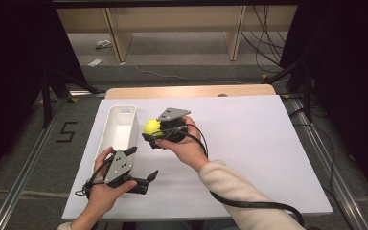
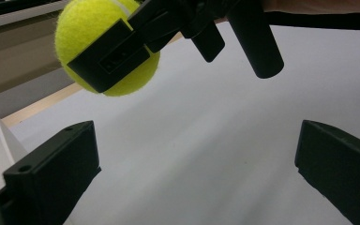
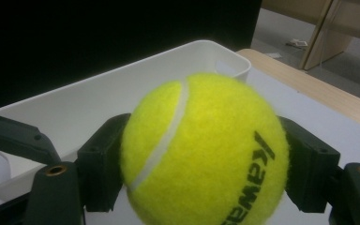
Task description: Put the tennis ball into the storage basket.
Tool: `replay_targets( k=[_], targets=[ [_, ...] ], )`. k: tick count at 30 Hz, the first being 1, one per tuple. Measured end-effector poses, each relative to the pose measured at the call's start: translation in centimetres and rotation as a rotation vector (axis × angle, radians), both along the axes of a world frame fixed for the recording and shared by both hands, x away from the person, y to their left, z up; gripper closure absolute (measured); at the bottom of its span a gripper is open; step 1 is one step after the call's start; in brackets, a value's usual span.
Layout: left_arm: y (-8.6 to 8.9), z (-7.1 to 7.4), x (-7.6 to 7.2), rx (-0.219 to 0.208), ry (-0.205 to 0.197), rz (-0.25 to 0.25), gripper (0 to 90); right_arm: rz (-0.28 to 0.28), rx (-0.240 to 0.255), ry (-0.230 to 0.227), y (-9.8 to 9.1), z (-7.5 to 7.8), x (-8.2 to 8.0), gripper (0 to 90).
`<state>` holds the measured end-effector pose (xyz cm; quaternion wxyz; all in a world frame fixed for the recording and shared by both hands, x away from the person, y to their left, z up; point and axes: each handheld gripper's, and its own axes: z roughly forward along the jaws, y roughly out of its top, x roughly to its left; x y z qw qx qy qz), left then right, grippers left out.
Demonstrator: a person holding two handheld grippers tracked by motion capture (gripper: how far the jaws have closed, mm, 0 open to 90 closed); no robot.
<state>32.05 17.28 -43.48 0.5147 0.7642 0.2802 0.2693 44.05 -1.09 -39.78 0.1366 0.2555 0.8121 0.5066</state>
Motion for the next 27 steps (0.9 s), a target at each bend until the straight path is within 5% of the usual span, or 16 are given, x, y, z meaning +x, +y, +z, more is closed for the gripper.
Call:
replay_targets(
  k=[2, 3, 8, 9, 12, 21, 22, 27],
  targets=[
    [0.0, 0.0, 0.0, 0.001, 0.001, 0.0, 0.0, 0.001, -0.002, 0.0, 0.2, 0.0, 0.0, 27.3],
    [0.5, 0.4, 0.4, 0.081, -0.08, 0.007, 0.0, 0.002, -0.001, 0.001, 0.3, 0.0, 0.0, 27.2],
    [0.6, 0.4, 0.4, 0.084, -0.092, 0.04, 0.0, 0.006, -0.008, 0.003, 0.7, -0.1, 0.2, 27.3],
    [0.6, 0.4, 0.4, 0.08, -0.082, 0.022, 0.0, 0.005, -0.008, 0.003, 0.8, -0.1, 0.2, 27.3],
    [1.0, 1.0, 1.2, 0.188, -0.172, -0.059, 0.0, 0.009, -0.016, 0.004, 1.0, 0.0, 0.3, 27.2],
    [1.1, 1.0, 1.3, 0.199, -0.18, -0.067, 0.0, 0.007, -0.018, 0.007, 1.6, 0.1, 0.6, 27.2],
    [0.0, 0.0, -0.1, -0.001, 0.008, -0.005, 0.0, 0.008, -0.021, 0.008, 1.6, 0.1, 0.6, 27.2],
    [-0.1, 0.0, -0.1, 0.0, 0.008, -0.005, 0.0, 0.009, -0.02, 0.006, 1.9, 0.2, 0.7, 27.3]
  ],
)
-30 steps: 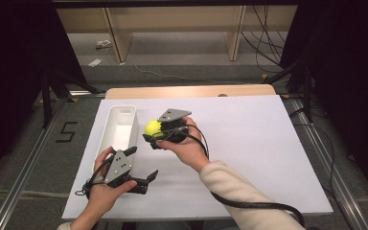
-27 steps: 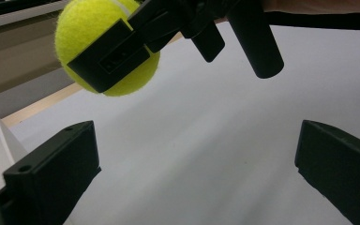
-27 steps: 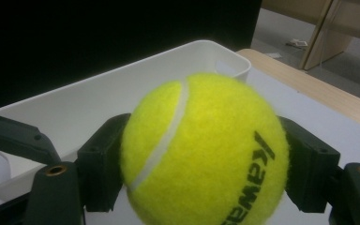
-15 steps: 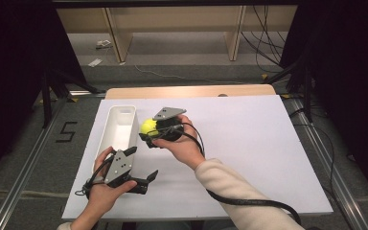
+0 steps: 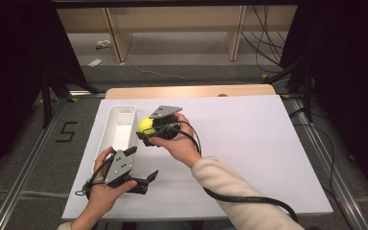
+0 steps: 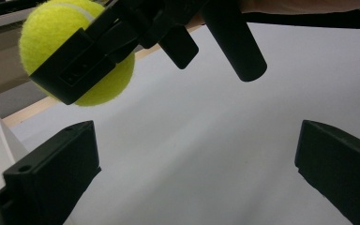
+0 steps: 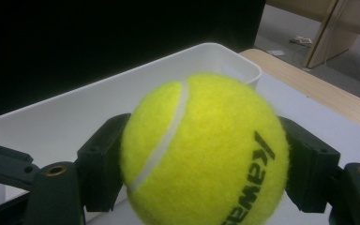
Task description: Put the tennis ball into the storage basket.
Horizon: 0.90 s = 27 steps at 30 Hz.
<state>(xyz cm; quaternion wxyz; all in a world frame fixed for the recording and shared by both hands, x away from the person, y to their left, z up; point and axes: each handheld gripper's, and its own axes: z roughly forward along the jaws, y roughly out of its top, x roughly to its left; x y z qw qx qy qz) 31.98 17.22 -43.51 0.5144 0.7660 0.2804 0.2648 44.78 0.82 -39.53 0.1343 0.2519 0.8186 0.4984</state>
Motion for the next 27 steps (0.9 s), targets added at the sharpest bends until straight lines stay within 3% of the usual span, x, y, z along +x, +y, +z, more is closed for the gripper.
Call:
replay_targets(
  k=[27],
  targets=[
    [0.0, 0.0, 0.0, 0.001, 0.001, -0.002, 0.0, 0.025, -0.016, 0.001, 1.8, 0.5, 0.5, 27.3]
  ],
)
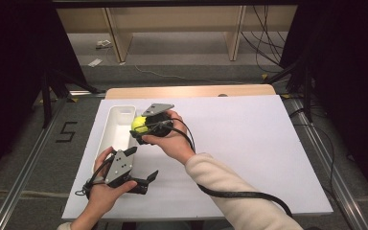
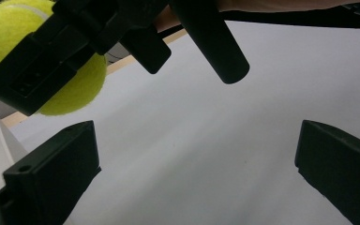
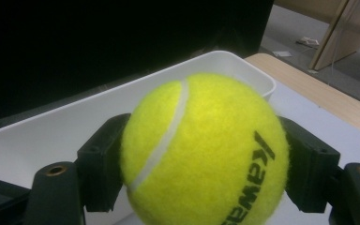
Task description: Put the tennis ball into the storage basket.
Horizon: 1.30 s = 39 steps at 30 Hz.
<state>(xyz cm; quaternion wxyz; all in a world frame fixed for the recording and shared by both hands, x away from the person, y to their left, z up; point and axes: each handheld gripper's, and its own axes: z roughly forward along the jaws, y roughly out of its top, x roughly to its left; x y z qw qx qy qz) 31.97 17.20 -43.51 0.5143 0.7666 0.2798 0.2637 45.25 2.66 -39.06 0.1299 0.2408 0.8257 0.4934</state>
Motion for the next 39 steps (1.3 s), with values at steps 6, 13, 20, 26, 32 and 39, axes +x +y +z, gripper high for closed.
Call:
replay_targets(
  k=[6, 13, 20, 26, 32, 39],
  targets=[
    [0.0, 0.0, 0.0, 0.0, 0.0, -0.001, 0.0, 0.005, 0.0, 0.007, 0.4, 0.0, 0.1, 27.2],
    [0.0, 0.0, 0.0, -0.001, 0.001, -0.001, 0.0, 0.013, -0.004, 0.012, 0.8, 0.1, 0.3, 27.2],
    [0.0, 0.0, 0.0, 0.0, 0.001, -0.002, 0.0, 0.017, -0.002, 0.012, 1.2, 0.3, 0.6, 27.2],
    [-0.1, 0.0, 0.0, 0.002, 0.0, -0.003, 0.0, 0.024, -0.004, 0.013, 1.5, 0.5, 0.9, 27.2],
    [0.0, 0.0, 0.0, 0.001, 0.0, -0.002, 0.0, 0.028, -0.001, 0.016, 2.0, 0.6, 1.2, 27.2],
    [-0.1, 0.0, -0.1, 0.002, -0.003, -0.008, 0.0, 0.037, -0.007, 0.025, 2.5, 0.5, 1.4, 27.2]
  ],
)
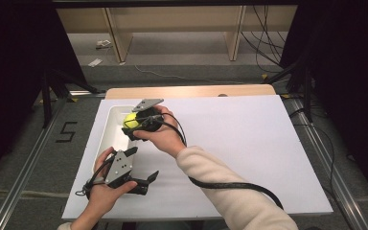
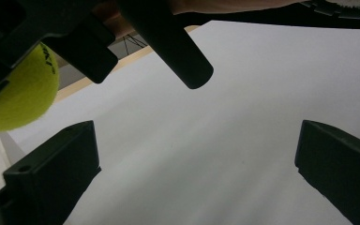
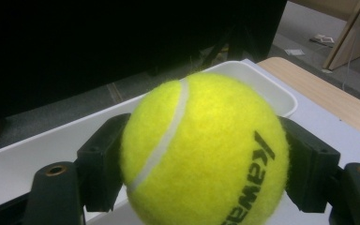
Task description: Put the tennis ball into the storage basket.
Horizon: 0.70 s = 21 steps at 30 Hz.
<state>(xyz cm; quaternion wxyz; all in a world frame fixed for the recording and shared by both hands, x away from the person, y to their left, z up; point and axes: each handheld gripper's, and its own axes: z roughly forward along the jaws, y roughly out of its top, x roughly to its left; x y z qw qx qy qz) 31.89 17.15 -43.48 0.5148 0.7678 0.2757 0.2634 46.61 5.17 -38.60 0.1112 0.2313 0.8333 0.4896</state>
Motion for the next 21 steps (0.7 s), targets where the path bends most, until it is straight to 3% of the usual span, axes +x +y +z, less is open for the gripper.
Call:
replay_targets(
  k=[21],
  targets=[
    [-0.1, 0.0, -0.2, 0.008, -0.005, -0.007, 0.0, 0.029, -0.02, 0.006, 1.8, 0.3, 0.6, 27.2]
  ],
)
